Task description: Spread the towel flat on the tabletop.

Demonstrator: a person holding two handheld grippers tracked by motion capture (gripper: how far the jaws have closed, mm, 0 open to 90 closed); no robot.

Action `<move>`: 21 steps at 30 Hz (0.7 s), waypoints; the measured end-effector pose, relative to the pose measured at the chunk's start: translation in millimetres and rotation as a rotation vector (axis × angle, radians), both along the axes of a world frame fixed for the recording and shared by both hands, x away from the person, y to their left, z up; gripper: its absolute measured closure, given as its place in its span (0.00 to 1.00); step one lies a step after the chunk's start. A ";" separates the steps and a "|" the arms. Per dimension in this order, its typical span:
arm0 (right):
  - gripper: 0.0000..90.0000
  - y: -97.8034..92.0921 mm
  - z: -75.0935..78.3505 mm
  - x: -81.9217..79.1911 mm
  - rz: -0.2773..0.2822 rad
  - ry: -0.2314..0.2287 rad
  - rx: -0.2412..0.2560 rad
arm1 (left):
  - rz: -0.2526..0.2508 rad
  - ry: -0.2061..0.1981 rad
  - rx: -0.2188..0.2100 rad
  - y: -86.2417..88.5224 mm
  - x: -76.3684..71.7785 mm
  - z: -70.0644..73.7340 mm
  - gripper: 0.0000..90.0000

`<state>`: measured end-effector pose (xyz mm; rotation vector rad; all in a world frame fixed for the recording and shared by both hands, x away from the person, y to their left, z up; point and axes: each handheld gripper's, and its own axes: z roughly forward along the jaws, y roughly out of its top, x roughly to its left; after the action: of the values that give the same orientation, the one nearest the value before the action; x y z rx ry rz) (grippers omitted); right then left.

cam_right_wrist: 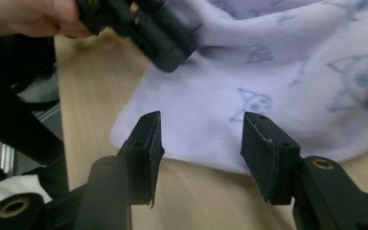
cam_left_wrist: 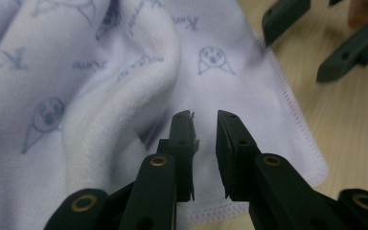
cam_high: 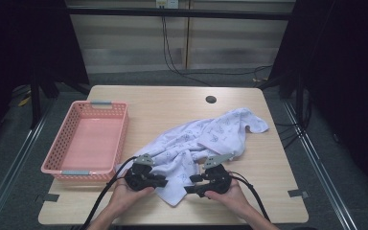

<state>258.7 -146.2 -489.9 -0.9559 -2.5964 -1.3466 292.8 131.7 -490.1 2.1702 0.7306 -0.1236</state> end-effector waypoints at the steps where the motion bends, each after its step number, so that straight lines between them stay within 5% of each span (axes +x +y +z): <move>1: 0.55 3.6 -0.9 -0.6 0.012 0.005 0.002 | 0.018 -0.010 -0.029 4.8 1.9 3.8 0.81; 6: 0.52 22.3 -6.2 2.0 0.032 -0.017 -0.012 | 0.095 -0.032 -0.073 21.6 6.8 11.0 0.81; 7: 0.47 31.1 -11.8 2.1 0.046 -0.023 -0.045 | 0.113 -0.030 -0.071 26.2 9.0 10.2 0.78; 11: 0.47 34.9 -15.4 -5.8 0.047 -0.098 -0.074 | 0.118 -0.031 -0.082 27.6 9.5 10.6 0.76; 12: 0.48 35.6 -14.9 -11.6 0.073 -0.145 -0.110 | 0.122 -0.045 -0.083 25.7 7.3 14.3 0.72; 14: 0.49 35.3 -14.6 -13.7 0.078 -0.149 -0.115 | 0.115 -0.055 -0.097 24.8 5.5 16.7 0.71; 16: 0.69 27.1 -12.3 -23.1 0.100 -0.208 -0.170 | 0.106 -0.061 -0.113 21.2 1.5 21.0 0.68; 17: 0.69 27.1 -12.3 -23.1 0.100 -0.208 -0.170 | 0.104 -0.071 -0.108 20.7 0.9 21.6 0.68; 18: 0.85 15.1 -11.0 -23.9 0.092 -0.176 -0.165 | 0.104 -0.069 -0.112 20.5 0.7 21.7 0.67; 21: 0.96 -6.2 -10.4 -21.5 0.064 -0.107 -0.148 | 0.110 -0.056 -0.107 21.5 1.0 20.4 0.66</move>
<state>237.2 -152.4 -500.4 -0.8317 -2.8146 -1.2378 293.8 153.2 -469.7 2.0199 0.7915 -0.0434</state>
